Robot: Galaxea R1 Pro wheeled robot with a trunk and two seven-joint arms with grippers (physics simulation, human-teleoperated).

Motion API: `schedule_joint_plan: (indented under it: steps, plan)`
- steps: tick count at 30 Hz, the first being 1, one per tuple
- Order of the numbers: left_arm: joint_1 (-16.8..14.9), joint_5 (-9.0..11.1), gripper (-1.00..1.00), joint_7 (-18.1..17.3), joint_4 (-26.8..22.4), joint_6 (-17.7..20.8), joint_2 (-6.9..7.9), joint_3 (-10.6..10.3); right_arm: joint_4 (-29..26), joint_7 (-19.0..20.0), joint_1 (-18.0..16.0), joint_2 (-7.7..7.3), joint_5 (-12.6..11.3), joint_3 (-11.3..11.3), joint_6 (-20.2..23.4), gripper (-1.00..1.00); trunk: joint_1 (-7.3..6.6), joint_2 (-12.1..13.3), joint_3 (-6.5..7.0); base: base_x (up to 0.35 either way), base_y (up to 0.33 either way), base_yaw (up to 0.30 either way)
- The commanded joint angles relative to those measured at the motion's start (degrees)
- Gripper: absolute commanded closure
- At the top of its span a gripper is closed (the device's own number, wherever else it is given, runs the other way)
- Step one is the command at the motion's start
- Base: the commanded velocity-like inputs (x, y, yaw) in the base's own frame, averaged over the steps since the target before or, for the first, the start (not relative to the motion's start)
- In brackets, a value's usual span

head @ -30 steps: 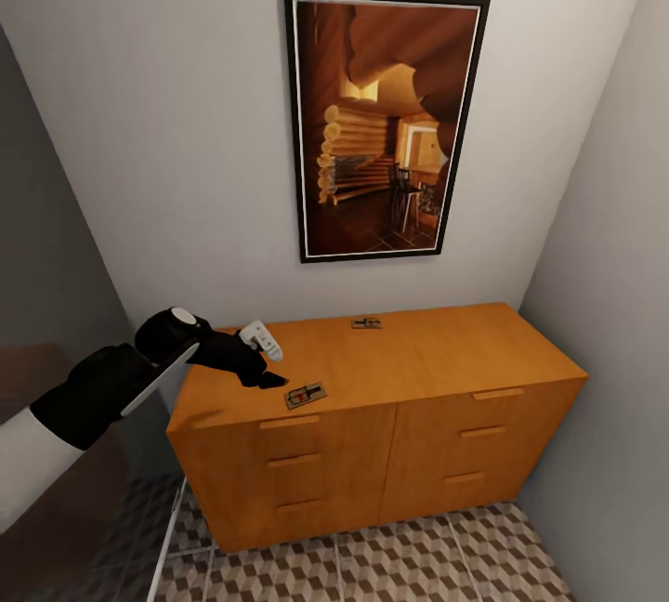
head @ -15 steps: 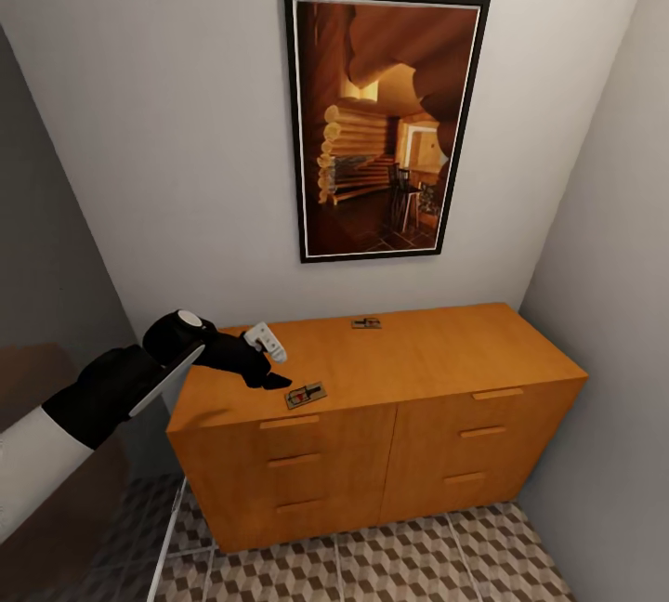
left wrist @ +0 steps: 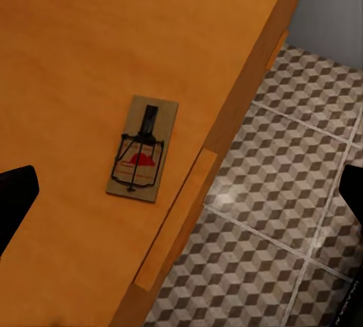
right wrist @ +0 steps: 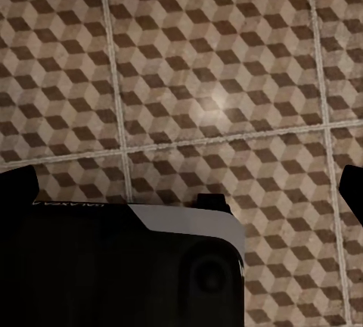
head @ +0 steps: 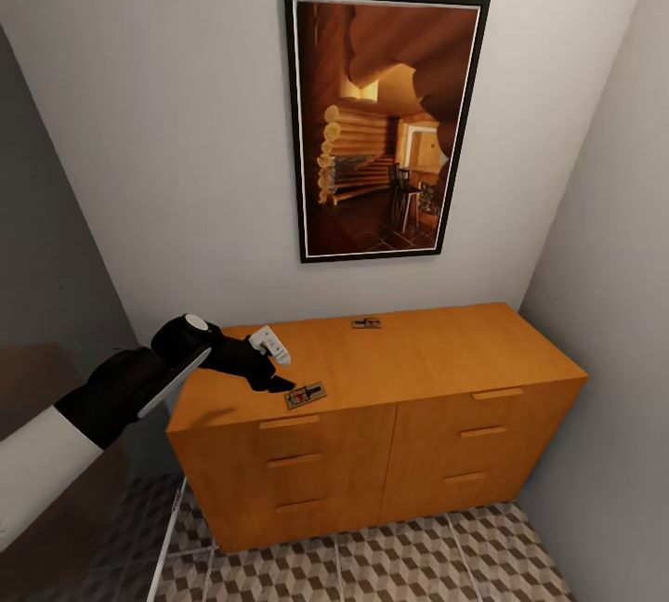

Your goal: Take the four mousetraps from the cabinet in the bathroom and place them on the bathroom floor. Make sure all four end up on the same floor surface, and ensure that at least two of them are either under or directly next to the same bathroom sink.

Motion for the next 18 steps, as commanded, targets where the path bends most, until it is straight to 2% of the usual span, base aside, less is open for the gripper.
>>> schedule_joint_plan:
  steps: [1, 5, 18]
  plan:
    - [-0.09, 0.23, -1.0, 0.04, 0.34, -0.29, -0.08, -0.12, 0.06, -0.14, -0.05, 0.02, -0.5, 0.5, -0.2, -1.0, 0.04, -0.13, -0.13, 0.0, 0.0, 0.0]
    - [-0.09, 0.23, -1.0, 0.04, 2.42, -2.58, -0.74, -0.37, 0.06, -0.14, -0.05, 0.02, -0.5, 0.49, -0.2, -1.0, 0.04, -0.13, -0.13, 0.0, 0.0, 0.0]
    - [-0.09, 0.23, -1.0, 0.04, 4.1, -3.58, -1.33, -1.13, 0.05, -0.14, -0.05, 0.01, -0.5, 0.46, -0.2, -1.0, 0.04, -0.13, -0.13, 0.0, 0.0, 0.0]
